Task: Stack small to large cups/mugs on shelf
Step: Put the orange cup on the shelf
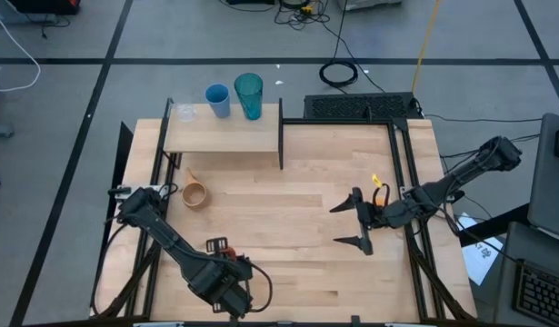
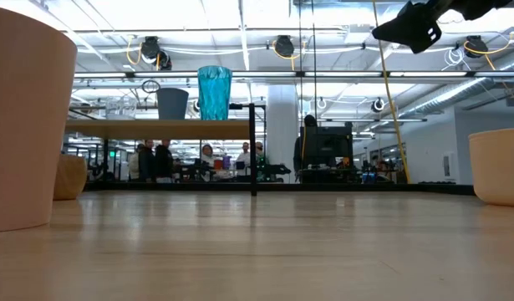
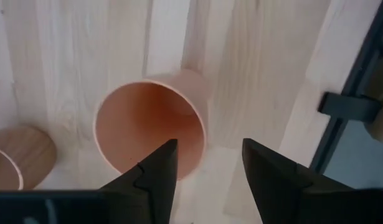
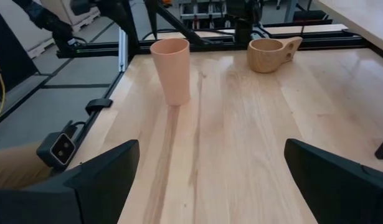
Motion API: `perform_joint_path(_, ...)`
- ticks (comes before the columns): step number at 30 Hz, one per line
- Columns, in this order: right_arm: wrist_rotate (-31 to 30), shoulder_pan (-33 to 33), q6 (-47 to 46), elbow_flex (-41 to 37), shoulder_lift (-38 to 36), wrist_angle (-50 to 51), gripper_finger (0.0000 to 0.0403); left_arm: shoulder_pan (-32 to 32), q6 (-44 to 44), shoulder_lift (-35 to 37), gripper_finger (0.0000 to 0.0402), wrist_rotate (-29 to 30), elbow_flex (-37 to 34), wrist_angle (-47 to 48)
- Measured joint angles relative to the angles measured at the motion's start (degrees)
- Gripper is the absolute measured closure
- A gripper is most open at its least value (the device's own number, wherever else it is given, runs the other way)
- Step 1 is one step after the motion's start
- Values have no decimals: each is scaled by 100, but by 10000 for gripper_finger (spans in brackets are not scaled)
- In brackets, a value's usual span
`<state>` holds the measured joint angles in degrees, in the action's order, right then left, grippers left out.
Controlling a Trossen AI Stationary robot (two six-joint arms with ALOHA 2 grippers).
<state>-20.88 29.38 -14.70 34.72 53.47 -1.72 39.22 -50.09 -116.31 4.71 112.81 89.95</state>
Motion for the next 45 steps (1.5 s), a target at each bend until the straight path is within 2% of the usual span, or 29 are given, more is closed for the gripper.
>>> perform_joint_path(7, -1, 115, 1, 0, 0, -37, 12, -7, -135, 9, 220, 99, -342, -118)
perform_joint_path(17, -2, 116, 42, 0, 0, -35, 12, -4, -134, 9, 224, 139, -913, -762)
perform_joint_path(20, -2, 116, 42, 0, 0, -32, 12, -4, -119, 9, 254, 200, -931, -763)
perform_joint_path(28, -2, 116, 44, 0, 0, -30, 12, -4, 5, 9, 386, 268, -936, -764)
perform_joint_path(34, -4, 116, 42, 0, 0, -29, 12, -5, 220, 9, 393, 284, -830, -721)
perform_joint_path(45, -7, 114, 135, 0, 0, -312, 12, -275, 935, 2, 398, 354, 195, -370)
